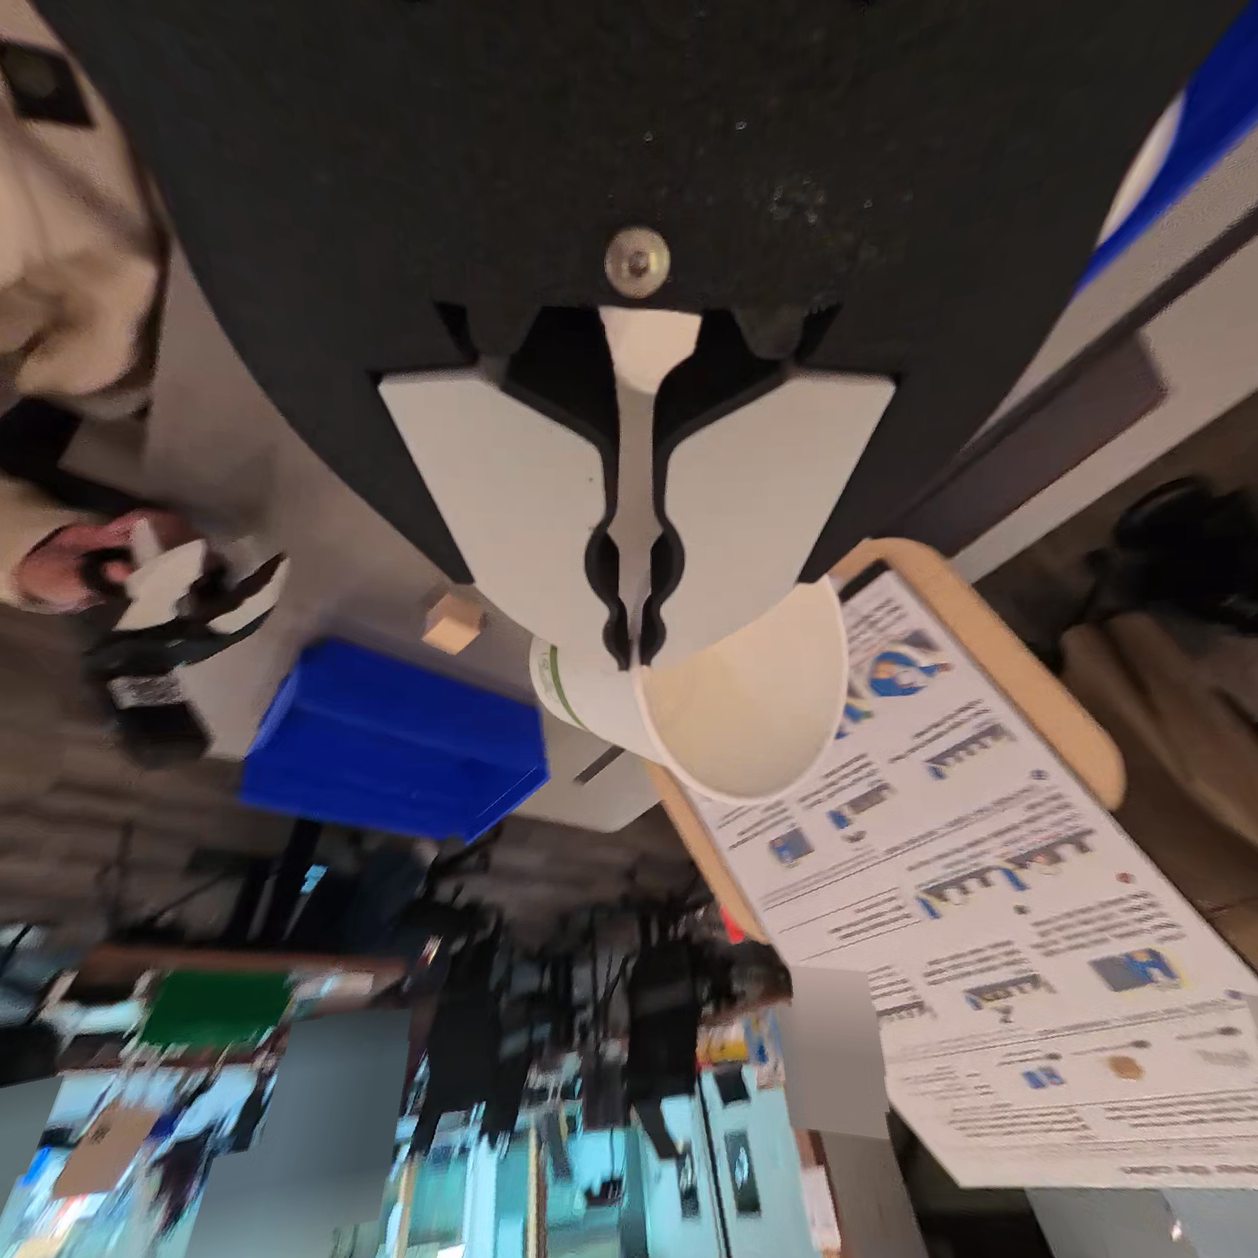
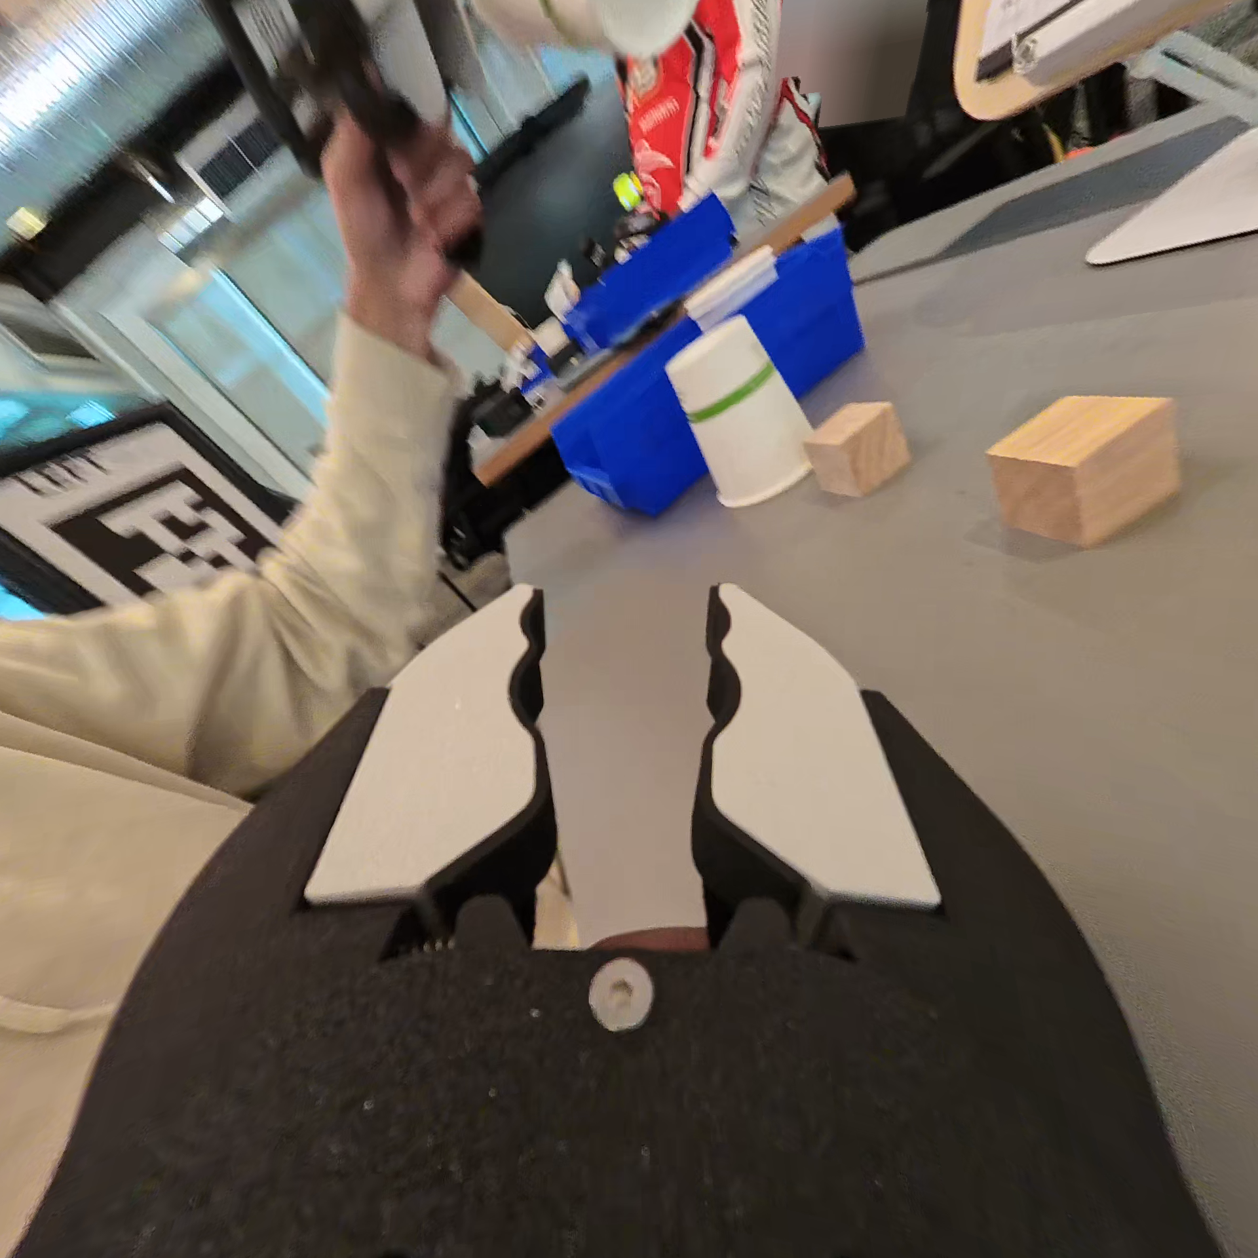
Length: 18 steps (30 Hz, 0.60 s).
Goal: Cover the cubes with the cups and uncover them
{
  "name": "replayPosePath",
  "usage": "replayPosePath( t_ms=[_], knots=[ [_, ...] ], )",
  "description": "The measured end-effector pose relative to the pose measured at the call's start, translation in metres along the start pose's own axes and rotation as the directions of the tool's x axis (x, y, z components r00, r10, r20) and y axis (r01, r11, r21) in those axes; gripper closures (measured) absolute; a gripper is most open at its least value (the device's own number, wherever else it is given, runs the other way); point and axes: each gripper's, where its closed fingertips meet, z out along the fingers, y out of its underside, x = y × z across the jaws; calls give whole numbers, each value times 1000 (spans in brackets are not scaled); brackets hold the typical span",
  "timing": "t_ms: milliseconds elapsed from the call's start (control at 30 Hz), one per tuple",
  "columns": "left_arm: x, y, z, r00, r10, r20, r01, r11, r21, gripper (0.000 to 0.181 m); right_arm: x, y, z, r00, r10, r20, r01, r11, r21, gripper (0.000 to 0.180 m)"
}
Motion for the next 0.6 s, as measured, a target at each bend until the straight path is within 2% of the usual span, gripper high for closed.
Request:
replayPosePath(
  t_ms=[33,133,200,300,467,600],
  knots=[
    [16,4,2,999,-42,-13,43,998,56,178,-3,-4,1,998,40,39,-41,998,37,133],
    [60,22,10,979,-186,-80,198,966,168,178,-16,-15,7,974,159,165,-183,973,142,120],
    [90,36,18,959,-246,-138,268,946,184,178,-22,-20,15,942,237,238,-282,943,178,108],
    [124,50,31,948,-263,-177,293,940,172,178,-27,-30,32,894,333,299,-401,893,205,88],
    [165,53,43,930,-277,-243,320,933,164,178,-38,-42,57,806,424,414,-525,835,167,78],
    [184,58,54,922,-271,-277,318,938,139,178,-44,-65,57,712,437,550,-614,767,186,74]
  ],
)
